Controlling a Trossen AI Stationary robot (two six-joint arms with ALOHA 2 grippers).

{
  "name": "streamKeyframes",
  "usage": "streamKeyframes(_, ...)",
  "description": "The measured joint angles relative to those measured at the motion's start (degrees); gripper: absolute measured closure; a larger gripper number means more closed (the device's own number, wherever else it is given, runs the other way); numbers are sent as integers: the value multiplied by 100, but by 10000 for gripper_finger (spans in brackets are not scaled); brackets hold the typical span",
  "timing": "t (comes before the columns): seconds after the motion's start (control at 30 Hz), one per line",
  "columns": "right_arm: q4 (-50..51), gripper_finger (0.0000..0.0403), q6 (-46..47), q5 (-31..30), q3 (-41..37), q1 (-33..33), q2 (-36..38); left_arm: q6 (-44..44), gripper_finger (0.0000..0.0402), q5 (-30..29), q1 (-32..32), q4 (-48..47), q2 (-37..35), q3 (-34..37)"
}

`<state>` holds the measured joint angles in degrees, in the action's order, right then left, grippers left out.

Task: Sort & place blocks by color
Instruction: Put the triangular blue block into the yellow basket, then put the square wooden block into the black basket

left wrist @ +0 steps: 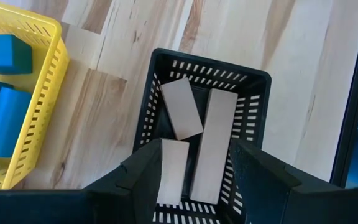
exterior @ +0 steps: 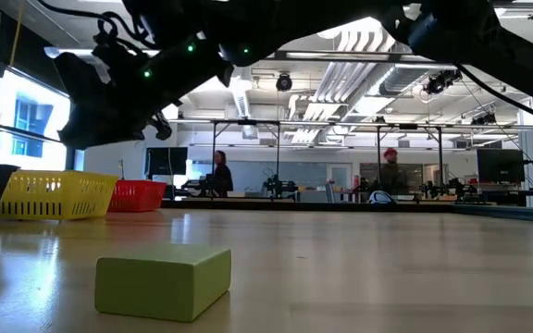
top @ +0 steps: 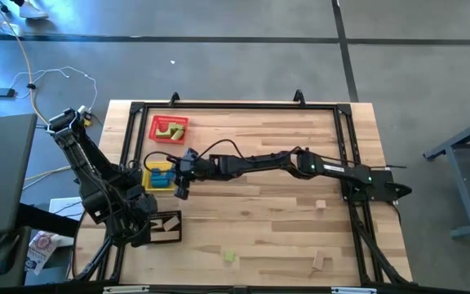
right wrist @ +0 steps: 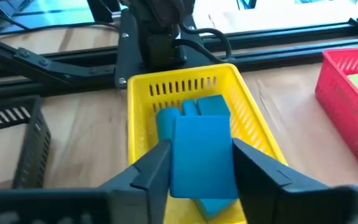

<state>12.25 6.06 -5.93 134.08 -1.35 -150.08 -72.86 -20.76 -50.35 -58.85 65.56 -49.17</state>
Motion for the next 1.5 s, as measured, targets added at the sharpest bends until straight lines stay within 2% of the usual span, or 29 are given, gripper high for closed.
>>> streamKeyframes(0.13, 47, 206, -10, 4, 0, -19, 13, 0, 227, 0, -2, 0, 0, 0)
streamKeyframes(0.23, 450, 182, 19, 15, 0, -26, 117, -11, 227, -2, -2, 0, 0, 0)
streamKeyframes(0.4, 1483, 174, 273, 4, 15, -56, 432, -107, 227, 0, -2, 7, 2, 0)
streamKeyframes(0.67, 2875, 173, 141, -65, 17, -347, 858, -152, 227, 6, 2, 21, 2, 0)
streamKeyframes(1.1, 5412, 172, -1, -983, 4, -1181, 1060, -216, 227, 61, 2, 39, 2, 0)
streamKeyframes(1.27, 6350, 172, 345, -1469, 4, -1572, 1067, -216, 227, 61, 2, 42, 2, 0)
streamKeyframes(1.5, 7711, 172, 1126, -2767, 0, -2164, 1067, -205, 227, 61, 2, 42, 2, 0)
